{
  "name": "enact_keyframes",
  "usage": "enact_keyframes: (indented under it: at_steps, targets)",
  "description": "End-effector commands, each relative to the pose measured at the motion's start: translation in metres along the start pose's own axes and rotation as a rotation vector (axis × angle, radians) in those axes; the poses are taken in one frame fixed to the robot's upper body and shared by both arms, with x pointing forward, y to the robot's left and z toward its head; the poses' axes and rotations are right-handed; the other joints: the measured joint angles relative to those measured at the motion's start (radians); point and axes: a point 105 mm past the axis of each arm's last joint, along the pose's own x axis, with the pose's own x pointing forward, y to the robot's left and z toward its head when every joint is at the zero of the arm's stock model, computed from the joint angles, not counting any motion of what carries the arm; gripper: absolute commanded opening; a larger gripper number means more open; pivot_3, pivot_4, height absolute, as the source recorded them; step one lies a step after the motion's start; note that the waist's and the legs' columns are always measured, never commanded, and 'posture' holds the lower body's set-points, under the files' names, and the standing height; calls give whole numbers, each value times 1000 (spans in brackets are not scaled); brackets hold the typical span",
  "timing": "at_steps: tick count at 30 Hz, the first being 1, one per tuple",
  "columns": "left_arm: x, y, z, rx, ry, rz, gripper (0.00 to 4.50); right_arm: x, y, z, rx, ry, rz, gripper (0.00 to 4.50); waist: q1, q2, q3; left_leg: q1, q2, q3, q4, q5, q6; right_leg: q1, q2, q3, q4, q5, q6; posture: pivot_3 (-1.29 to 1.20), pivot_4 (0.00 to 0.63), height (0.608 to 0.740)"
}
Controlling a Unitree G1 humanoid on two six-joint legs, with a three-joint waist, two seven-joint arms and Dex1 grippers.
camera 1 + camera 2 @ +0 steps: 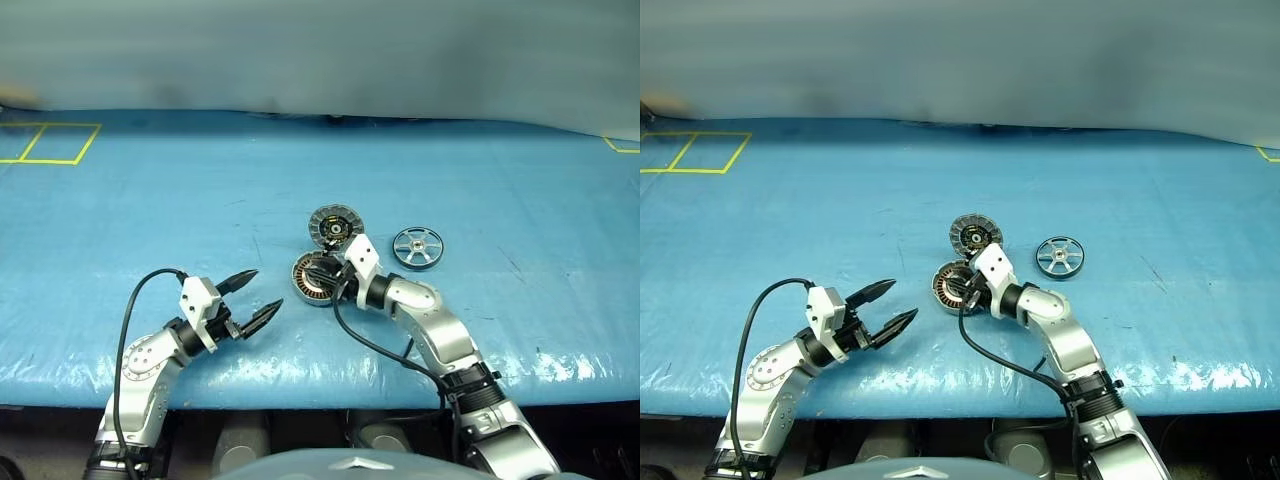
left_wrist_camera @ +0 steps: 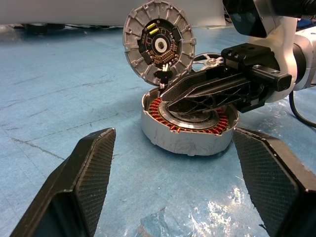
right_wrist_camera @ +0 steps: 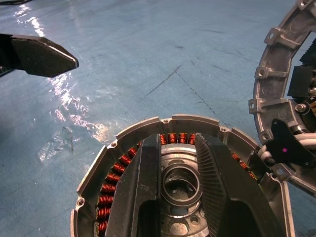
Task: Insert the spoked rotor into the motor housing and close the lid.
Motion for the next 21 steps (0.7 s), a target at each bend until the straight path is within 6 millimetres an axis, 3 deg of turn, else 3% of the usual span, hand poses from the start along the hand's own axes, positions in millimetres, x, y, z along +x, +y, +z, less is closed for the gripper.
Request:
enact_keyframes:
  at_steps: [1,5,16,19,21]
  targets:
    - [-1,2,4,22,-15,10,4007,0,-4,6,-18,-21,-12,1030,0,0,0,0,0,0,0,0,0,0,0,0,0,0,0,0,150,740]
    - [-1,3,4,24,-14,12,4007,-1,2,13,-18,-58,24,2193,0,0,0,0,0,0,0,0,0,0,0,0,0,0,0,0,150,740]
    - [2,3,2,21,-8,6,4007,-3,1,28,53,-146,18,2193,0,0,0,0,0,0,0,0,0,0,0,0,0,1,3,0,150,740]
    - [2,2,1,20,-5,4,4007,-4,-3,25,48,-126,-6,1624,0,0,0,0,0,0,0,0,0,0,0,0,0,1,3,0,150,740]
    - [2,2,1,20,-4,4,4007,-5,-4,23,45,-115,-8,963,0,0,0,0,0,0,0,0,0,0,0,0,0,2,3,0,150,740]
